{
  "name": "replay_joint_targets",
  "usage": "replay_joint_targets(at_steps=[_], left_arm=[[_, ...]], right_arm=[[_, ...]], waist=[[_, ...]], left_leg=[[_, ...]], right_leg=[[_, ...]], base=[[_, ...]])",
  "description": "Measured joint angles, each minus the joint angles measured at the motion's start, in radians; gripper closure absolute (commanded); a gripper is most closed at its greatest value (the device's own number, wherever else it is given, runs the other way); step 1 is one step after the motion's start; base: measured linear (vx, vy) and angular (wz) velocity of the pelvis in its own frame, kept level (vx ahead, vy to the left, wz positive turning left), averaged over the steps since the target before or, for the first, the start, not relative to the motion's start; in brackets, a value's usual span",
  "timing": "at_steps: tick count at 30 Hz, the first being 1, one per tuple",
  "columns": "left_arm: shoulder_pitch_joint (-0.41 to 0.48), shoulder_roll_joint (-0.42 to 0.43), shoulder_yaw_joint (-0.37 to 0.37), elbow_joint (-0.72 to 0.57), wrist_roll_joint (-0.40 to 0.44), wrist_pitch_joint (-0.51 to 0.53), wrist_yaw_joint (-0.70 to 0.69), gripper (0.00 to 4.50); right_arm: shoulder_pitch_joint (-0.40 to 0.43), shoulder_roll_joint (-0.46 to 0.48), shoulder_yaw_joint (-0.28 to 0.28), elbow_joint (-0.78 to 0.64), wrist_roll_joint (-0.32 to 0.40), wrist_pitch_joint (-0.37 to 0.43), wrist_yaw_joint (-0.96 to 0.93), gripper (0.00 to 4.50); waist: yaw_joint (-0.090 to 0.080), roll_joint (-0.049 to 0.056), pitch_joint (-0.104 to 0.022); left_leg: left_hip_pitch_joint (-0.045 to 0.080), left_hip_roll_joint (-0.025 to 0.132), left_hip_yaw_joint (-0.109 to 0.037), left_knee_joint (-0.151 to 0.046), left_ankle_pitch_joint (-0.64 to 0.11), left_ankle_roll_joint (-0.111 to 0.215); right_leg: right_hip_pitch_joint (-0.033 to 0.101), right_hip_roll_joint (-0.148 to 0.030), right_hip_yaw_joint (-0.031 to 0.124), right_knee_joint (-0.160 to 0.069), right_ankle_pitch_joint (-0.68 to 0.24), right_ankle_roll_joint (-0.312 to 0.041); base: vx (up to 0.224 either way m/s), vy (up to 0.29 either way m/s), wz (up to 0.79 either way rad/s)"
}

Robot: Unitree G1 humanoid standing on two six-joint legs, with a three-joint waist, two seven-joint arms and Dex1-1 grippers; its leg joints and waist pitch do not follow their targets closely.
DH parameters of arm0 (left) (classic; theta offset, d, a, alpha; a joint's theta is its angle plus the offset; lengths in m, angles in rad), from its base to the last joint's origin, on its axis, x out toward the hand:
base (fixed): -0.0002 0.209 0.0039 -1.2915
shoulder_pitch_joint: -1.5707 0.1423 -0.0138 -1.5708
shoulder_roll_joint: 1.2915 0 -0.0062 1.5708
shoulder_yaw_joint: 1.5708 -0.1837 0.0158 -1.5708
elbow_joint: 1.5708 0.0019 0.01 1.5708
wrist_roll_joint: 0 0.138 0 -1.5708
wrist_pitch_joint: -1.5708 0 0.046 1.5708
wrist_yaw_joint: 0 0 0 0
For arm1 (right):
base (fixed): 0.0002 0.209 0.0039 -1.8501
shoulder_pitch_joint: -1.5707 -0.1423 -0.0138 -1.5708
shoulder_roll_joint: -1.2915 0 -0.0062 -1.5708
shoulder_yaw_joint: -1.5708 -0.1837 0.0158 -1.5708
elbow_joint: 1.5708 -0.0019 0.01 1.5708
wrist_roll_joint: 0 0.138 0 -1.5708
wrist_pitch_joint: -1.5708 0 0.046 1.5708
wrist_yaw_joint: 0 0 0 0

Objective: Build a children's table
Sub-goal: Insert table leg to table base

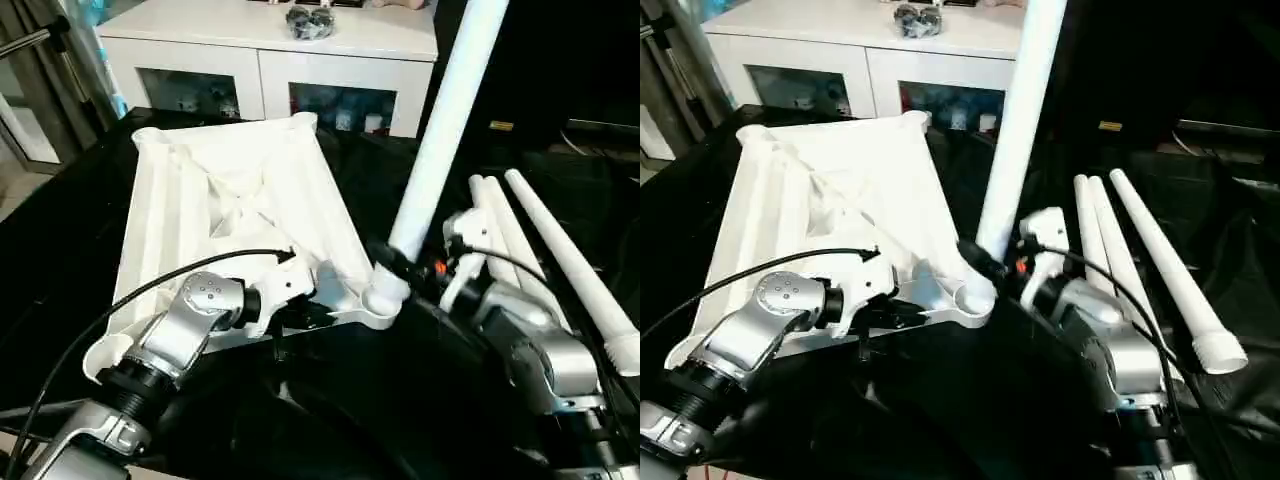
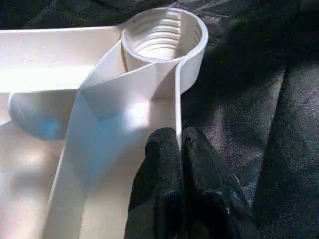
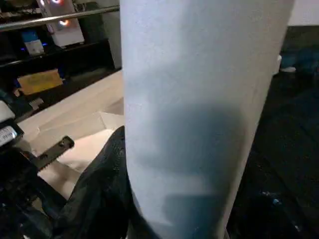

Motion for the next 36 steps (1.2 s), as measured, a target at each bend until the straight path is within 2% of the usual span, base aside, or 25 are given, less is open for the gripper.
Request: replay_joint_targets(at_steps=[4,10,16,21,27,36], left_arm=[[0.002,-0.001,0.001,-0.001,0.000,0.001,0.004,4.50],[0.003,-0.001,0.001,-0.001,0.000,-0.002,0.006,4.50],[0.003,0.000,0.001,0.001,0.000,-0.002,0.005,4.50],[0.002,0.000,0.001,0.003,0.000,-0.002,0.006,4.50],[0.001,0.002,0.004,0.012,0.000,-0.003,0.006,4.50],[-0.004,-0.001,0.004,0.029,0.000,-0.014,0.007,4.50]], right_arm=[[-0.006,0.018,0.004,0.024,-0.011,-0.025,0.005,2.59],[-0.014,0.052,0.036,0.144,-0.065,-0.128,0.001,2.59],[-0.010,0.068,0.036,0.184,-0.088,-0.207,0.001,2.59],[0.025,0.074,0.028,0.193,-0.089,-0.274,0.005,2.59],[0.080,0.070,0.007,0.166,-0.085,-0.306,0.012,2.59],[0.102,0.075,-0.005,0.157,-0.082,-0.325,0.010,2.59]], waist=[[0.000,0.000,0.000],[0.000,0.000,0.000],[0.000,-0.001,0.000],[0.000,-0.003,-0.001],[-0.001,-0.004,-0.001],[-0.003,-0.004,-0.001]], left_leg=[[0.000,0.000,0.000,0.000,0.000,0.000],[0.000,0.000,0.000,0.000,0.000,0.000],[0.000,0.000,0.001,0.000,0.000,0.000],[0.001,0.000,0.001,0.000,0.000,0.000],[0.004,0.000,0.001,0.000,0.000,0.000],[0.004,0.000,0.001,0.000,0.000,0.000]], right_leg=[[0.000,0.000,0.000,0.000,0.000,0.000],[0.000,0.000,0.000,0.001,0.000,0.000],[0.000,0.000,0.000,0.001,0.000,0.000],[0.001,0.000,0.000,0.001,0.000,0.000],[0.003,0.000,0.000,0.001,0.000,0.000],[0.003,0.000,0.000,0.001,0.000,0.000]], base=[[0.000,0.000,0.00],[0.000,0.000,0.00],[0.000,0.000,0.00],[0.000,0.000,0.00],[0.000,0.000,0.00],[0.000,0.000,0.00]])
